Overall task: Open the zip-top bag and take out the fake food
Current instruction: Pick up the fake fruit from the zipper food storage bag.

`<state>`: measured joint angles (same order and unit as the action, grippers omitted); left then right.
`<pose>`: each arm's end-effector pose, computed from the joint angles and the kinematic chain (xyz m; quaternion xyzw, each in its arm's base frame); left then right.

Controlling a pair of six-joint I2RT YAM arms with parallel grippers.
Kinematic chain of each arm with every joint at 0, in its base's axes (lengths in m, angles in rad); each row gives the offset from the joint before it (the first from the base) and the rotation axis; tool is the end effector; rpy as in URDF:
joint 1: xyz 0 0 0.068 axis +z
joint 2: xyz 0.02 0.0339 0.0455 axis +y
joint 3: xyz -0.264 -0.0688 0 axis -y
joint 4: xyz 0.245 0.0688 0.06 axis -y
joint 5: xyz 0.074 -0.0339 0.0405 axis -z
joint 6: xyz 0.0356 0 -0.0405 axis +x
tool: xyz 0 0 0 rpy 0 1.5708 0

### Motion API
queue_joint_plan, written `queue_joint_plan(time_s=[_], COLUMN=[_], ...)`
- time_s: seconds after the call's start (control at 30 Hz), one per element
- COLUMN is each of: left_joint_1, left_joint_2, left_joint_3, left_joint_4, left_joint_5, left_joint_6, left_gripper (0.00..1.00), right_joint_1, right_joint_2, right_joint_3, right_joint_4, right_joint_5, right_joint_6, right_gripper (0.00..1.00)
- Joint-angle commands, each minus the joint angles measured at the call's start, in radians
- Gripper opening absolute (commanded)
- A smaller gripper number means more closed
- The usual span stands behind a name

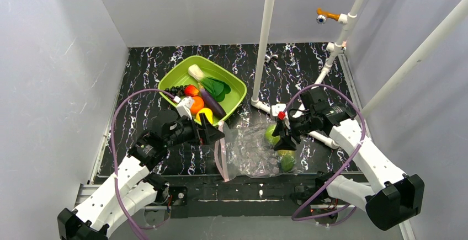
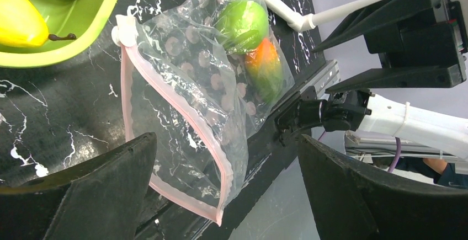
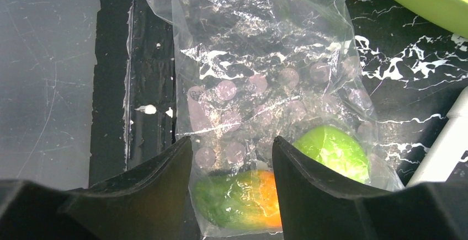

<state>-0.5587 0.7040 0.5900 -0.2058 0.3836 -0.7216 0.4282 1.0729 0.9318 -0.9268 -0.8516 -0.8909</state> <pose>0.1376 -0.1017 0.2825 0.0465 0.8022 -0.4673 0.3687 0.1634 0.1040 0.2850 -0.6217 0.6341 0.3374 0.3123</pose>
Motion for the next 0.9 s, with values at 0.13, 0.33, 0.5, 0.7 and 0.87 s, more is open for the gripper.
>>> queue_joint_plan(time_s=[0.13,0.33,0.5,0.7,0.87], left_joint_1=[-0.074,-0.140,-0.144,-0.144,-0.145], left_joint_2=[0.010,0.050,-0.014,-0.006,0.064], left_joint_3=[0.016,0.029,0.025,0.016,0.006], left_joint_4=[-0.046,-0.078,-0.186,-0.295,-0.252], left_joint_5=[-0.039,-0.084,-0.180,-0.222,-0.152], left_joint_6=[0.024,0.043,0.076,0.079,0.086], left_gripper=[0.98,0.95,0.83,0.57,0.42], right_joint_1=[-0.009,-0.015,-0.020,-0.020,-0.020], right_joint_2=[-0.018,-0.023,-0.024,-0.016,-0.012], right_joint_3=[-0.024,-0.033,-0.046,-0.060,-0.077], right_joint_4=[0.036,0.038,0.053,0.145,0.210], right_joint_5=[-0.046,-0.050,-0.045,0.023,0.124], right_joint_6=[-0.017,-0.017,-0.015,0.101,0.149], right_gripper=[0.63,0.63,0.63,0.63,0.63])
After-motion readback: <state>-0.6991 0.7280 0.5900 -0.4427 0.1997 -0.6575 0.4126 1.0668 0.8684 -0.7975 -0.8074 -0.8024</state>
